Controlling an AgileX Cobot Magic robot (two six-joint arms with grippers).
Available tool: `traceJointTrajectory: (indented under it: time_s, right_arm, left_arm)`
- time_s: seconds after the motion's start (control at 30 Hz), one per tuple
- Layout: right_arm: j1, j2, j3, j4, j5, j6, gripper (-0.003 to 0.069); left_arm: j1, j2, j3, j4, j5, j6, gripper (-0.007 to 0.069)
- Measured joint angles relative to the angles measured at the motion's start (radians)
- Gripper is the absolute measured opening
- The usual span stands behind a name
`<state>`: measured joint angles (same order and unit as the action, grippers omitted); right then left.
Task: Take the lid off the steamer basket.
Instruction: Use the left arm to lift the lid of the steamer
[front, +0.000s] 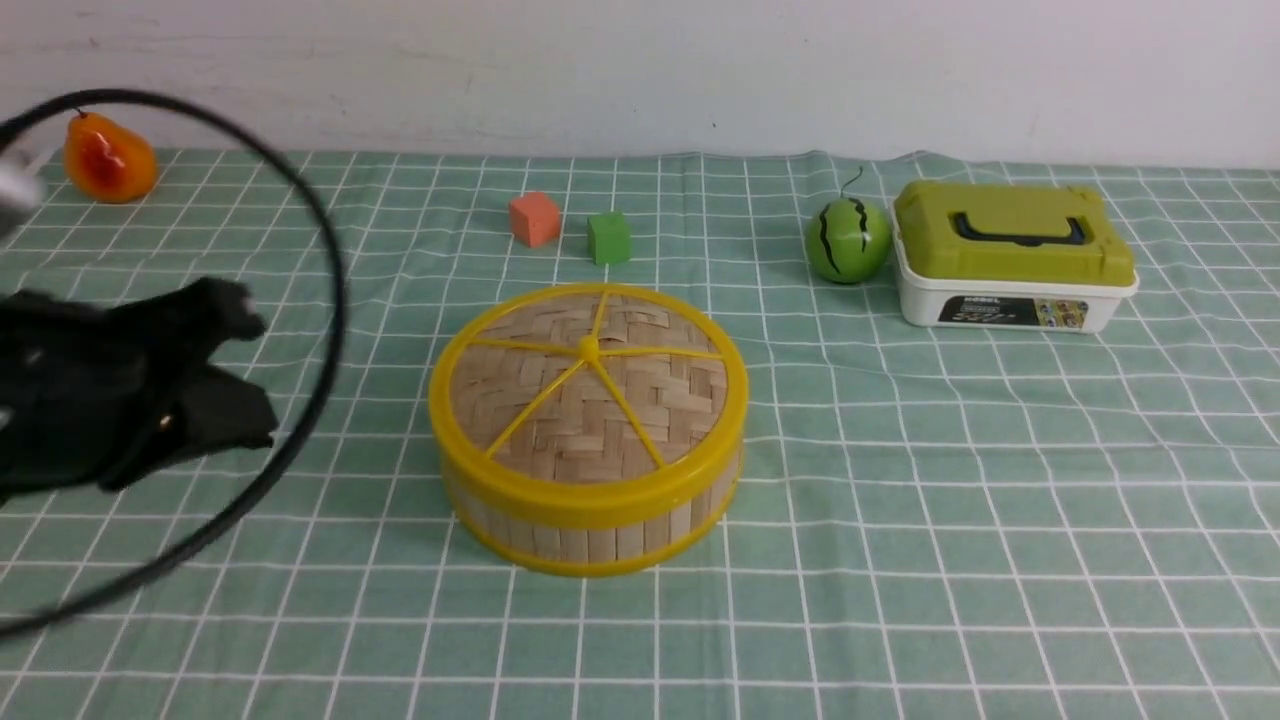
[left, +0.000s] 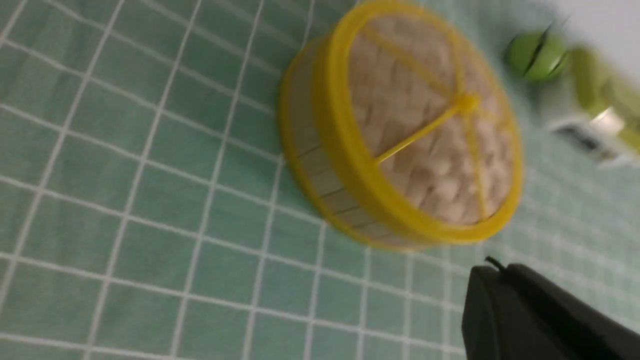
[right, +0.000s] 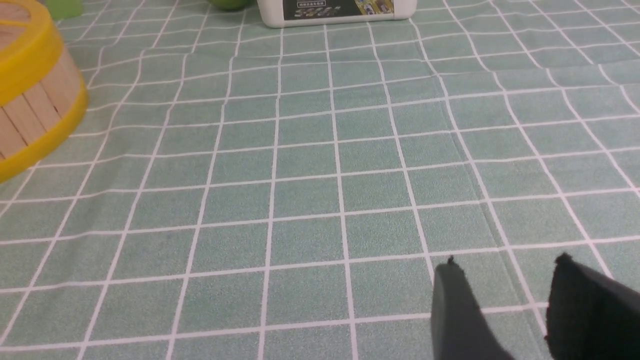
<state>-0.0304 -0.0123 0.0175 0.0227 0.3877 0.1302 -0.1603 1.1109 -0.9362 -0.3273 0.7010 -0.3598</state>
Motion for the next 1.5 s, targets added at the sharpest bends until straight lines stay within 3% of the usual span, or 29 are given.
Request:
traceJointTrajectory:
  time_s: [0.07,0.27,0.4,0.7,0.93,1.13,1.23,1.5]
  right_arm:
    - [0.0,0.0,0.0,0.0,0.0,0.0,0.0241]
    - [0.0,0.0,0.0,0.0,0.0,0.0,0.0241]
    - [0.0,0.0,0.0,0.0,0.0,0.0,0.0241]
    - [0.0,0.0,0.0,0.0,0.0,0.0,0.0241]
    - [0.0,0.0,0.0,0.0,0.0,0.0,0.0241]
    - [0.0,0.0,0.0,0.0,0.0,0.0,0.0241]
    - [0.0,0.0,0.0,0.0,0.0,0.0,0.0241]
    - [0.0,0.0,0.0,0.0,0.0,0.0,0.0241]
  left_arm:
    - [-0.011,0.198,-0.209,0.025,0.131,0.056,-0.0013]
    - [-0.124,0.498,-0.575,0.125,0.349,0.045,-0.0013]
    - [-0.245,0.729,-0.903,0.317,0.512,-0.02,-0.0013]
    - [-0.374,1.098,-1.333,0.439,0.537,-0.136,0.0005]
    - [-0.379,1.141,-1.372,0.449,0.542,-0.164,0.0184]
    - [-0.38,1.014,-1.206,0.493,0.542,-0.187,0.0344]
    - [-0.378,1.02,-1.192,0.553,0.542,-0.218,0.0369]
    - [-0.378,1.092,-1.187,0.552,0.515,-0.228,0.0372]
